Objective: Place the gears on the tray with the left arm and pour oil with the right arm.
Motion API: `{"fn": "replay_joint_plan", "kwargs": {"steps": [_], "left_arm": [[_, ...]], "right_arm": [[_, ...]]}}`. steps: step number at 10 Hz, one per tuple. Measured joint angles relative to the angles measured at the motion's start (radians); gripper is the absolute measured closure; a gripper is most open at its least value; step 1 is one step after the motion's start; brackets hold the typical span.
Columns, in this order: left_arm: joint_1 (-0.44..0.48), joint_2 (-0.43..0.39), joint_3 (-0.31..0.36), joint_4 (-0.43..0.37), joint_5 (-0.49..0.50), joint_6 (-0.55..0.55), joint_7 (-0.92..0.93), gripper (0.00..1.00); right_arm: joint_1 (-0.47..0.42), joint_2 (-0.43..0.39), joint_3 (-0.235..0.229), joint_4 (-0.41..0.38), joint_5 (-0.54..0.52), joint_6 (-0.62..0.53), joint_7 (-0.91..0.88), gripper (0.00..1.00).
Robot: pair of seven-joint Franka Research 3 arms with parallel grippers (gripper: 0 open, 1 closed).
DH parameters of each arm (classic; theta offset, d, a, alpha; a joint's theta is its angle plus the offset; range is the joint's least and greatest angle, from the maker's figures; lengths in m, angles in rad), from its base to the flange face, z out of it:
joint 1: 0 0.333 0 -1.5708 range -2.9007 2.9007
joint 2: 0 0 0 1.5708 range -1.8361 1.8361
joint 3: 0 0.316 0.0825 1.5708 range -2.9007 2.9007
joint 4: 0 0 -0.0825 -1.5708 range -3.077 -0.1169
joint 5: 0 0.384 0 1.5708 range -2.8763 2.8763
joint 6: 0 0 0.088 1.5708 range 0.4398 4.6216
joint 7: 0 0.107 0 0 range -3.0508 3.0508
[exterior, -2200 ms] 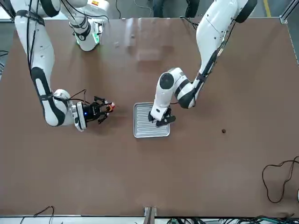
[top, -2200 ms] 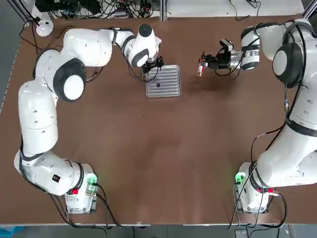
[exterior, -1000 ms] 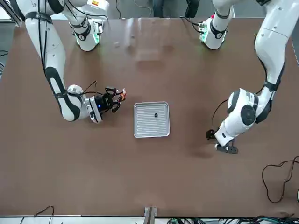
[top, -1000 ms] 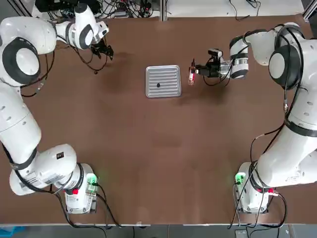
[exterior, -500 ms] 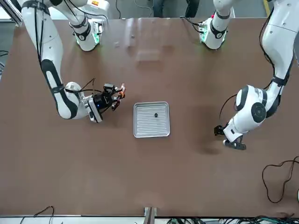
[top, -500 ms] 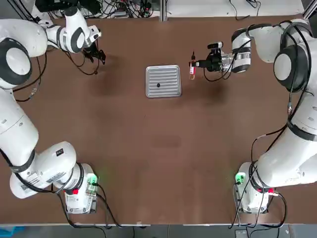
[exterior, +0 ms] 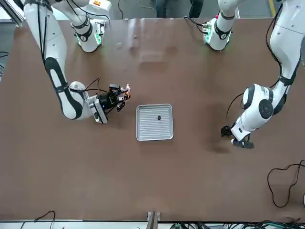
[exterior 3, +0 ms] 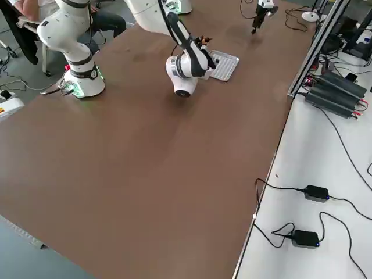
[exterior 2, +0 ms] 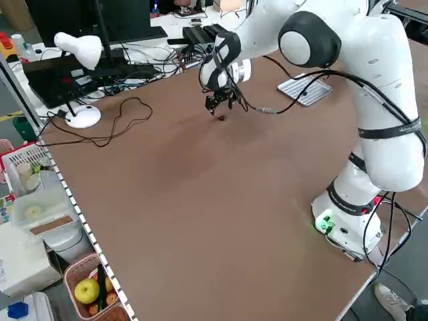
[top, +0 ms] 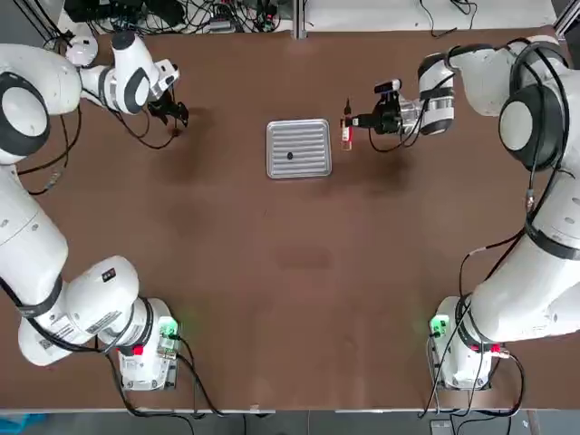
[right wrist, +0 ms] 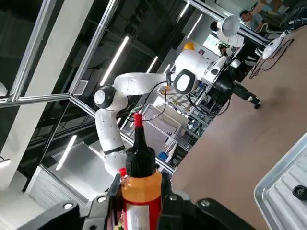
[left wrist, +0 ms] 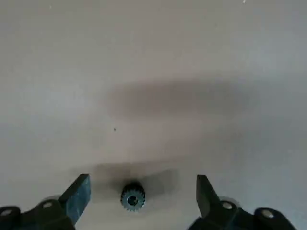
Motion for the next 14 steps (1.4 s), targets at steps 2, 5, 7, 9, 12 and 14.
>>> {"fn": "replay_joint_plan", "kwargs": {"steps": [2, 5, 7, 9, 12, 14], "left_arm": [[0.0, 0.0, -0.001, -0.017, 0.088, 0.001, -0.085, 0.04], [0.018, 0.0, 0.0, -0.039, 0.152, 0.001, -0.135, 0.07], [0.029, 0.0, 0.0, -0.043, 0.152, 0.001, -0.135, 0.09], [0.029, 0.0, -0.001, -0.044, 0.152, 0.001, -0.135, 0.11], [0.029, 0.0, -0.001, -0.045, 0.152, 0.001, -0.135, 0.21], [0.029, 0.0, -0.003, -0.045, 0.152, 0.002, -0.135, 0.3]], "right_arm": [[0.012, -0.003, 0.001, 0.0, 0.018, 0.005, 0.002, 0.66], [0.021, -0.003, 0.002, -0.001, 0.021, 0.007, 0.003, 0.66], [0.028, -0.003, 0.002, -0.003, 0.022, 0.007, 0.003, 0.66], [0.034, -0.003, 0.002, -0.01, 0.022, 0.009, 0.003, 0.66], [0.034, -0.003, 0.0, -0.021, 0.024, 0.008, 0.003, 0.66], [0.034, -0.003, 0.0, -0.022, 0.025, 0.007, 0.003, 0.66]]}}
